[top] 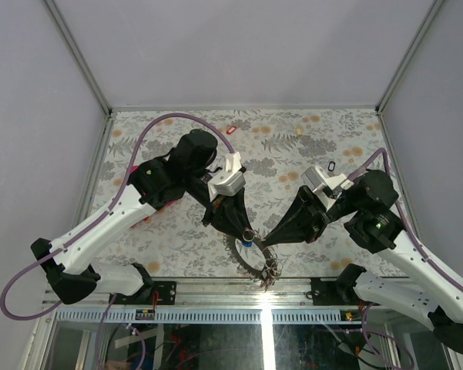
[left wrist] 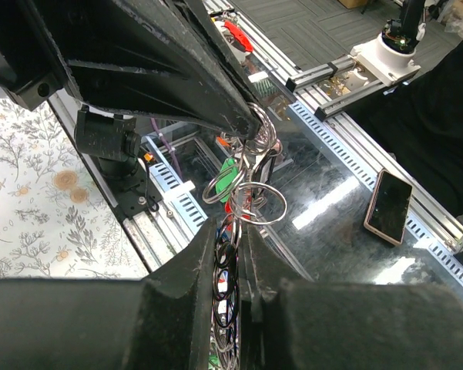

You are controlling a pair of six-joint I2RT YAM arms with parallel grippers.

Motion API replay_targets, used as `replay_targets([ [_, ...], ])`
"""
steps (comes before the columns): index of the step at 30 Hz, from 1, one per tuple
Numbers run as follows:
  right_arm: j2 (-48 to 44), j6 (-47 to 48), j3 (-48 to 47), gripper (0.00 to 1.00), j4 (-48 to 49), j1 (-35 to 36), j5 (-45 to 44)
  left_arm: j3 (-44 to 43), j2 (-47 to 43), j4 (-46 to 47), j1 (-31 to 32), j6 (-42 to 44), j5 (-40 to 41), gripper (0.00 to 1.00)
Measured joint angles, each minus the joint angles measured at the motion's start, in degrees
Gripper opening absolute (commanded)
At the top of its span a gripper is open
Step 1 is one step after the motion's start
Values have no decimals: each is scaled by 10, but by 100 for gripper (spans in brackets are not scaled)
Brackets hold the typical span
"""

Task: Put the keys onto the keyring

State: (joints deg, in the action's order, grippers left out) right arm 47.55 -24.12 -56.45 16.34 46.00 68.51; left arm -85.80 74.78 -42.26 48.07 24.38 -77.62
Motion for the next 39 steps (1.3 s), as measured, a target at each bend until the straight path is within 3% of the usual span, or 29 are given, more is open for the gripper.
replay_targets([
  [12, -17, -34, 48, 0, 89, 9, -46, -3, 4, 0, -3, 5, -4, 0],
  [18, -35, -43, 74, 0, 126, 11, -88, 22, -9, 67, -9, -39, -5, 2],
  [29, -74, -45, 118, 0, 158, 16, -177, 50, -18, 179, -21, -106, 22, 33],
  [39, -103, -42, 168, 0, 166, 22, -271, 84, -56, 269, -29, -156, 102, 49],
])
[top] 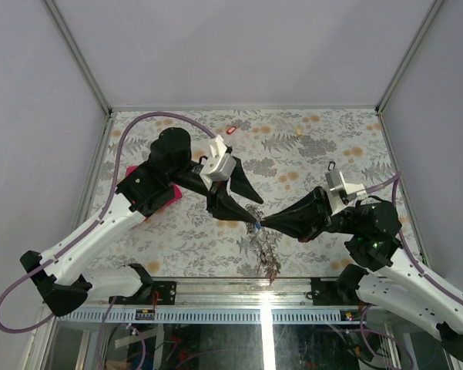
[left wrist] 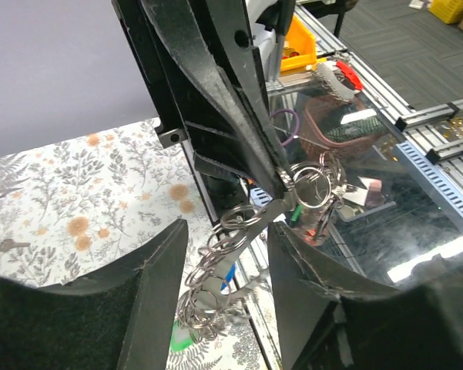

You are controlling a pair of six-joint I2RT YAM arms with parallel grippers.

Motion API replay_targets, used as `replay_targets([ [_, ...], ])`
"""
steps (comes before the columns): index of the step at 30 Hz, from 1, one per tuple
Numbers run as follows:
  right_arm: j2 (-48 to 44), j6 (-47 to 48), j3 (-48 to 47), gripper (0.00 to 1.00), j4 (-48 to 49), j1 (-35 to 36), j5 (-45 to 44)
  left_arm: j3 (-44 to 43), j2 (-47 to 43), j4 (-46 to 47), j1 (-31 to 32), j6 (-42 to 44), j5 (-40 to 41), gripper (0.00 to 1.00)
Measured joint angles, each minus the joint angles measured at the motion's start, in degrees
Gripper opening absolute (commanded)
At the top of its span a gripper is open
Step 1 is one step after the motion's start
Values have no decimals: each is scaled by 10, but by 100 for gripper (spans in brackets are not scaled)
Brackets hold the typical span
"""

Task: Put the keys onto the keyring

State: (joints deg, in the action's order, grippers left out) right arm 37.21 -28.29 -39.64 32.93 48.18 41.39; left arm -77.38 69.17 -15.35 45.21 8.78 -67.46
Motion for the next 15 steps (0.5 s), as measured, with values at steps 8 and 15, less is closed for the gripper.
replay_targets([
  [8, -25, 26, 26, 0, 9, 2, -80, 27, -54, 18, -3, -12, 83, 55],
  [15, -29, 64, 27, 0, 21, 2, -114, 56, -92, 70, -3, -47, 143, 44],
])
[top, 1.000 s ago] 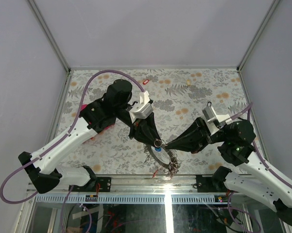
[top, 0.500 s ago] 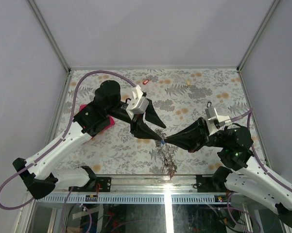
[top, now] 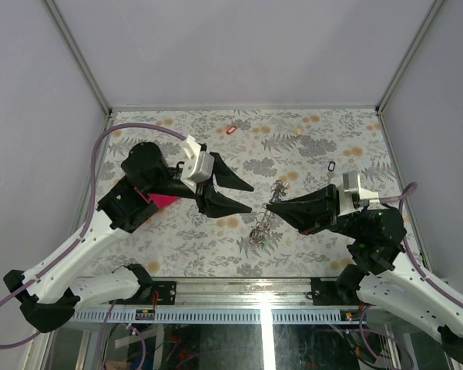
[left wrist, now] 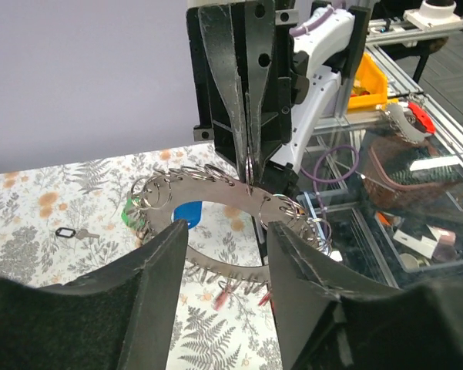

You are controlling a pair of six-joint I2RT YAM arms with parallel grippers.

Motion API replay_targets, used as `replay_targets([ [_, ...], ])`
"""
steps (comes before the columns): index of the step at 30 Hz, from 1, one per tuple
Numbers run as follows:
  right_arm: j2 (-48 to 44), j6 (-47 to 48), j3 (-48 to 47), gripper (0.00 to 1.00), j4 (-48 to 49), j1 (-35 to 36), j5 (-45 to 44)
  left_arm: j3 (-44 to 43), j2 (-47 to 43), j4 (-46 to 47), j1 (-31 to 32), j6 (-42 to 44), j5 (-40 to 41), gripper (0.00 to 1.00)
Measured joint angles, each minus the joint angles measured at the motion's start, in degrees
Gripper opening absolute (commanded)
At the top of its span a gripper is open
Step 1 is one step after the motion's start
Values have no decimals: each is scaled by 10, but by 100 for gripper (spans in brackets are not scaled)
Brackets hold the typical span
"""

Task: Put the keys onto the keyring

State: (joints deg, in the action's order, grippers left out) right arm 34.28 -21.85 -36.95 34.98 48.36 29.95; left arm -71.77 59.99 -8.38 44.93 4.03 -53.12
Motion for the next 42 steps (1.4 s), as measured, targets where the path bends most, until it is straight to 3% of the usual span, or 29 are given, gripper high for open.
replay_targets([
  [10, 26, 30, 0, 0, 53, 0, -5, 78, -12, 191, 0, -122, 33, 39],
  [17, 31, 37, 0, 0, 68, 0, -5, 84, -12, 266, 0, -173, 20, 36],
  [25, 36, 40, 0, 0, 83, 0, -6, 94, -5, 294, 0, -190, 10, 35],
  [42, 52, 40, 0, 0, 101, 0, -8, 99, 14, 304, 0, -204, 5, 15],
])
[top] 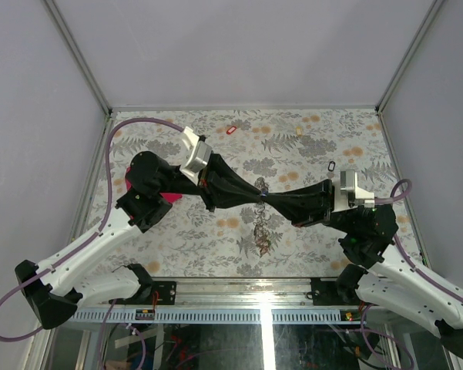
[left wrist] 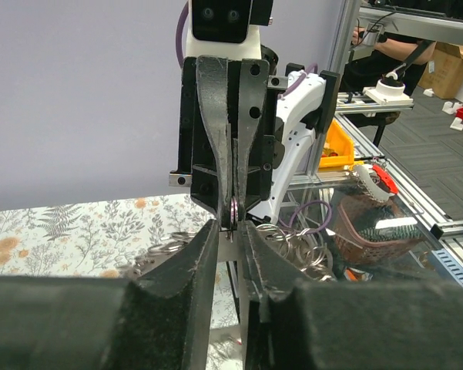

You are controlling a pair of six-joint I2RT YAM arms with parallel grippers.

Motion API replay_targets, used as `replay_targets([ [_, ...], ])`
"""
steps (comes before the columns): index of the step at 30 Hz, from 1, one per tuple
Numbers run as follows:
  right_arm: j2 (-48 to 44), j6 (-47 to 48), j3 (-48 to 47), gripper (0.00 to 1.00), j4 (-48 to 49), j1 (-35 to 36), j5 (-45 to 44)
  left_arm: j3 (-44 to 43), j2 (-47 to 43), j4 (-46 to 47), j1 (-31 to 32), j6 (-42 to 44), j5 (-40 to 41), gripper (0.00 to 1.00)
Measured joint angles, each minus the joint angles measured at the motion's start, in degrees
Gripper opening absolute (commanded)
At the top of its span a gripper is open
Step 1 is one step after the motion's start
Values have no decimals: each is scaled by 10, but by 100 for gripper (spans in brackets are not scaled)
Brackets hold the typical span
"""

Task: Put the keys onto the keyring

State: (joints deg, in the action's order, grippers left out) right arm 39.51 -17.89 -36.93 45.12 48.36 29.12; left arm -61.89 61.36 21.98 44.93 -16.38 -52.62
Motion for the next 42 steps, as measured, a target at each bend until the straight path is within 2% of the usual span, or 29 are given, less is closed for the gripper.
replay_targets([
  [5, 3, 0, 0, 0, 7, 0, -2, 0, 0, 5, 0, 0, -1, 13],
  [8, 3, 0, 0, 0, 7, 0, -3, 0, 1, 5, 0, -1, -1, 1],
  [11, 3, 0, 0, 0, 7, 0, -8, 0, 2, 5, 0, 0, -1, 0],
  [15, 0, 6, 0, 8, -7, 0, -12, -9, 3, -25, 0, 18, -1, 0],
  [18, -14, 25, -6, 16, -47, 0, -15, -38, 11, -90, 0, 53, -2, 0],
  [24, -42, 82, -51, 29, -176, 0, -15, -122, 40, -278, 0, 156, -9, 0],
  [30, -65, 131, -100, 31, -301, 0, -16, -178, 73, -425, 0, 240, -8, 0],
  [34, -54, 151, -156, 34, -417, 0, -28, -215, 101, -516, 0, 290, 0, 0],
  [38, -19, 172, -222, 39, -527, 0, -31, -266, 130, -612, 7, 344, 30, 0],
  [42, 6, 189, -233, 40, -594, 0, -29, -306, 154, -691, 41, 391, 78, 0],
])
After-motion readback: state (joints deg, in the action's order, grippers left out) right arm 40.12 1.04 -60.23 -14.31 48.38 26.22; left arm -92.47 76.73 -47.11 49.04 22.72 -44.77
